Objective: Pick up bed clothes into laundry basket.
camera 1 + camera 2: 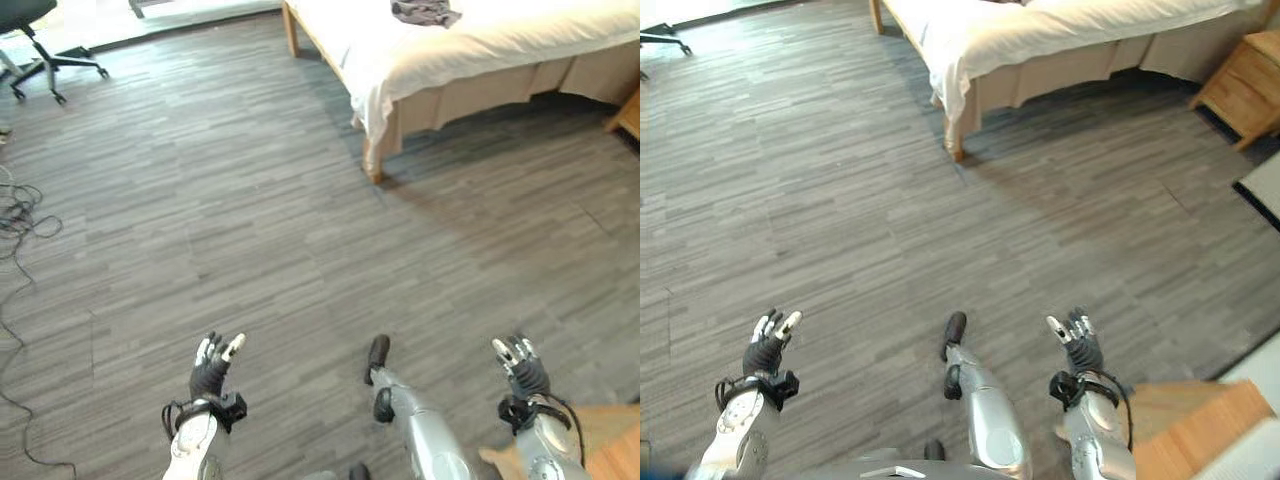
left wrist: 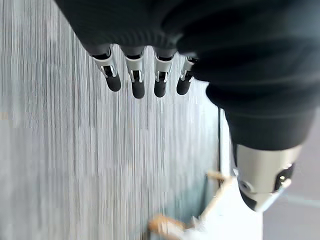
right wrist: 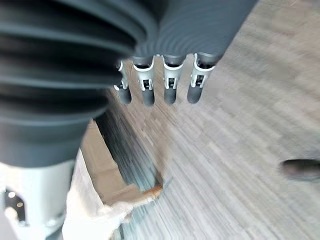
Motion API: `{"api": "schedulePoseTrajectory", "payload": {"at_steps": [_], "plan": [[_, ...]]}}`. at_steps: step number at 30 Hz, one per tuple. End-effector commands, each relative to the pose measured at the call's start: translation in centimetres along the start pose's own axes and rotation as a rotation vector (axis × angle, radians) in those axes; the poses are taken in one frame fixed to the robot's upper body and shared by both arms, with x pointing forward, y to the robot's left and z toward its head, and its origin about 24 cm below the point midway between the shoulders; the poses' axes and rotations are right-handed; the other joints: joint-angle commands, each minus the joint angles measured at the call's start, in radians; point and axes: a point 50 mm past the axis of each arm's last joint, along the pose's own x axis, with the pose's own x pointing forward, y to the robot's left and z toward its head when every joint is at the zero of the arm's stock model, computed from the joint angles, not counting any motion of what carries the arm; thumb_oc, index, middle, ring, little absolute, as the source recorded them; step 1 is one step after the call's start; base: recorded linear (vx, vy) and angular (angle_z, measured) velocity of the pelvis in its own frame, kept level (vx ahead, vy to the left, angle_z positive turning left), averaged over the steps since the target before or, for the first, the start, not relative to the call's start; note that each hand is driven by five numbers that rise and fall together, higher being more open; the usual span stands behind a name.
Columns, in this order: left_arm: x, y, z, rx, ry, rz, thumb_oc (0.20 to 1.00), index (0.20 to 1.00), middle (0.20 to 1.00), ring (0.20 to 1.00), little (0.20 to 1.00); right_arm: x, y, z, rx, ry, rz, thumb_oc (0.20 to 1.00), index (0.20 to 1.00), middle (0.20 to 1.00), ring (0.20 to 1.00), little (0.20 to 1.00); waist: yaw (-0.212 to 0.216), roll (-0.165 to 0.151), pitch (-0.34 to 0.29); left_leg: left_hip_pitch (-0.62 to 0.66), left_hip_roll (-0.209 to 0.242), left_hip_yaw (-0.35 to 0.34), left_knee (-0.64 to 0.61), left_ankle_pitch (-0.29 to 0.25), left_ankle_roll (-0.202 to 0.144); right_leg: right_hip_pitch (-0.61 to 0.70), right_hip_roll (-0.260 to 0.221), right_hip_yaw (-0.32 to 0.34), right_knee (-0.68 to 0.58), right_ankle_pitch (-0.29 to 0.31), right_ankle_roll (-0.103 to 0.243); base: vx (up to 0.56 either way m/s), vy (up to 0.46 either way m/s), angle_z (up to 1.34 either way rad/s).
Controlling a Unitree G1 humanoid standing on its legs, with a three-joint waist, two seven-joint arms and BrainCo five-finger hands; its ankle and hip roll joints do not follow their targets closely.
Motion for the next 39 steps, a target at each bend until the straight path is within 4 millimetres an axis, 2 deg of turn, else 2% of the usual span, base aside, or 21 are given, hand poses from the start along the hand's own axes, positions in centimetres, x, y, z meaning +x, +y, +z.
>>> {"api": "schedulePoseTrajectory", "payload": {"at_steps": [1,2,3,5,7,11,13,16,21,23,25,26,27,28,31,32,33,34,35,36,39], "plan": [[0.5,0.0,3.8,0.053,-0.175,-0.038,1.000,1.000,1.000,1.000,1.000,1.0,1.6,1.7,0.055,-0.096,0.051,1.000,1.000,1.000,1.000,1.000,-0.014,-0.008,-0.035,-0.087,0.236,-0.025,0.067,0.166,-0.065,0.140,-0.053,0.061,-0.031,-0.064,0.338,0.39,-0.199,0.17],[0.4,-0.2,3.6,0.030,-0.164,-0.044,1.000,1.000,1.000,1.000,1.000,1.1,1.6,1.9,0.078,-0.099,0.048,1.000,1.000,1.000,1.000,1.000,-0.013,-0.013,-0.033,-0.140,0.250,-0.013,0.224,0.212,-0.086,0.179,-0.040,0.068,-0.049,-0.080,0.319,0.59,-0.390,0.35],[0.2,-0.2,3.4,0.004,-0.158,-0.042,1.000,1.000,1.000,1.000,1.000,1.3,2.0,2.5,0.079,-0.117,0.088,1.000,1.000,1.000,1.000,1.000,0.013,-0.038,-0.014,-0.252,0.263,0.021,0.542,0.316,-0.135,0.258,-0.043,0.049,-0.071,-0.113,0.281,0.44,-0.325,-0.14],[0.0,0.0,3.4,-0.019,-0.162,-0.027,1.000,1.000,1.000,1.000,1.000,1.5,1.5,2.7,-0.017,-0.113,0.094,1.000,1.000,1.000,1.000,1.000,0.047,-0.055,0.014,-0.338,0.294,0.049,0.656,0.307,-0.124,0.315,-0.037,0.068,-0.080,-0.149,0.264,0.48,-0.238,-0.43],[0.0,-0.1,3.2,-0.052,-0.148,-0.023,1.000,1.000,1.000,1.000,1.000,1.8,1.0,2.9,-0.053,-0.105,0.052,1.000,1.000,1.000,1.000,1.000,0.105,-0.076,0.047,-0.519,0.331,0.081,0.579,0.252,-0.076,0.404,-0.038,0.117,-0.108,-0.179,0.272,0.56,-0.128,-0.76],[-0.1,-0.2,3.1,-0.035,-0.144,-0.035,1.000,1.000,1.000,1.000,1.000,1.4,1.0,2.4,-0.020,-0.094,0.057,1.000,1.000,1.000,1.000,1.000,0.119,-0.067,0.053,-0.570,0.297,0.020,0.344,0.277,-0.063,0.440,-0.024,0.185,-0.120,-0.209,0.283,0.34,0.022,-0.83],[-0.1,0.0,2.6,-0.042,-0.126,-0.008,1.000,1.000,1.000,1.000,1.000,1.4,1.2,2.0,-0.060,-0.073,0.074,1.000,1.000,1.000,1.000,1.000,0.118,-0.039,0.036,-0.571,0.263,-0.005,0.073,0.347,-0.074,0.480,-0.019,0.202,-0.117,-0.240,0.303,0.52,0.166,-0.38],[-0.3,-0.1,2.6,-0.053,-0.132,-0.016,1.000,1.000,1.000,1.000,1.000,1.4,1.6,1.8,-0.088,-0.062,0.106,1.000,1.000,1.000,1.000,1.000,0.141,-0.023,0.016,-0.562,0.262,0.009,-0.098,0.411,-0.087,0.522,-0.003,0.251,-0.124,-0.261,0.311,0.48,0.138,-0.63],[0.3,-1.3,3.6,-0.052,-0.174,-0.062,1.000,1.000,1.000,1.000,1.000,1.5,1.6,2.2,-0.091,-0.083,0.098,1.000,1.000,1.000,1.000,1.000,0.156,-0.005,-0.001,-0.585,0.267,-0.004,-0.162,0.461,-0.122,0.617,-0.022,0.314,-0.128,-0.314,0.318,0.45,0.116,-0.85],[0.3,-1.1,3.5,-0.053,-0.169,-0.052,1.000,1.000,1.000,1.000,1.000,1.3,2.3,1.7,-0.090,-0.072,0.135,1.000,1.000,1.000,1.000,1.000,0.166,-0.013,-0.035,-0.583,0.235,-0.059,-0.095,0.469,-0.086,0.661,-0.057,0.347,-0.099,-0.349,0.337,0.67,0.289,-0.07],[0.3,-0.9,3.2,-0.047,-0.154,-0.045,1.000,1.000,1.000,1.000,1.000,1.2,2.6,1.5,-0.099,-0.061,0.146,1.000,1.000,1.000,1.000,1.000,0.172,-0.027,-0.047,-0.586,0.227,-0.056,-0.061,0.447,-0.068,0.645,-0.090,0.346,-0.050,-0.340,0.354,0.38,0.192,-0.08],[0.4,-0.7,3.2,-0.044,-0.151,-0.026,1.000,1.000,1.000,1.000,1.000,1.3,3.0,1.5,-0.097,-0.065,0.156,1.000,1.000,1.000,1.000,1.000,0.180,-0.044,-0.047,-0.575,0.207,-0.044,-0.041,0.425,-0.045,0.612,-0.130,0.348,0.057,-0.275,0.378,0.35,0.250,-0.18],[0.5,-0.1,3.5,-0.029,-0.162,-0.006,1.000,1.000,1.000,1.000,1.000,1.4,4.5,1.3,-0.035,-0.061,0.197,1.000,1.000,1.000,1.000,1.000,0.191,-0.049,-0.035,-0.518,0.200,-0.010,-0.050,0.392,-0.010,0.497,-0.168,0.368,0.264,-0.141,0.395,0.33,0.249,-0.40],[0.5,-0.2,3.6,-0.029,-0.163,-0.006,1.000,1.000,1.000,1.000,1.000,1.4,4.5,1.3,-0.035,-0.062,0.197,1.000,1.000,1.000,1.000,1.000,0.195,-0.046,-0.036,-0.521,0.204,-0.008,-0.051,0.395,-0.010,0.492,-0.164,0.372,0.263,-0.138,0.395,0.33,0.254,-0.48],[0.6,0.7,4.2,0.020,-0.182,-0.006,1.000,1.000,1.000,1.000,1.000,1.3,4.7,1.3,-0.091,-0.063,0.220,1.000,1.000,1.000,1.000,1.000,0.173,-0.017,-0.014,-0.415,0.197,0.008,-0.103,0.353,0.035,0.366,-0.234,0.317,0.544,0.022,0.394,0.33,0.288,-0.35],[0.7,0.8,4.7,0.053,-0.197,-0.006,1.000,1.000,1.000,1.000,1.000,1.2,4.9,0.9,-0.078,-0.048,0.212,1.000,1.000,1.000,1.000,1.000,0.146,0.001,-0.004,-0.344,0.204,0.014,-0.138,0.325,0.043,0.291,-0.282,0.269,0.605,-0.024,0.384,0.36,0.251,0.02],[0.7,0.8,4.7,0.053,-0.197,-0.006,1.000,1.000,1.000,1.000,1.000,1.2,4.9,0.9,-0.078,-0.048,0.212,1.000,1.000,1.000,1.000,1.000,0.145,0.003,-0.005,-0.346,0.206,0.014,-0.139,0.328,0.043,0.290,-0.280,0.267,0.604,-0.022,0.382,0.41,0.157,-0.01],[0.8,1.0,5.1,0.053,-0.212,0.002,1.000,1.000,1.000,1.000,1.000,1.1,5.2,0.7,-0.073,-0.043,0.220,1.000,1.000,1.000,1.000,1.000,0.144,-0.001,-0.001,-0.311,0.215,0.035,-0.155,0.308,0.035,0.275,-0.366,0.187,0.544,-0.029,0.391,0.27,-0.010,0.07],[0.7,1.0,5.3,0.041,-0.221,0.002,1.000,1.000,1.000,1.000,1.000,1.1,5.2,0.5,-0.070,-0.038,0.222,1.000,1.000,1.000,1.000,1.000,0.140,0.000,-0.001,-0.291,0.231,0.046,-0.159,0.296,0.023,0.266,-0.402,0.145,0.489,-0.041,0.389,0.52,-0.100,0.01],[0.7,0.7,5.7,0.028,-0.238,-0.017,1.000,1.000,1.000,1.000,1.000,1.1,5.1,0.5,-0.076,-0.033,0.225,1.000,1.000,1.000,1.000,1.000,0.126,-0.009,-0.003,-0.253,0.249,0.065,-0.175,0.265,-0.004,0.246,-0.415,0.083,0.315,-0.033,0.414,0.36,-0.116,-0.03],[0.9,0.5,5.8,0.031,-0.242,-0.031,1.000,1.000,1.000,1.000,1.000,1.1,4.5,0.3,-0.086,-0.023,0.202,1.000,1.000,1.000,1.000,1.000,0.103,-0.013,0.004,-0.224,0.261,0.052,-0.176,0.246,-0.028,0.224,-0.344,0.138,0.145,-0.021,0.433,0.32,-0.139,-0.36]]}}
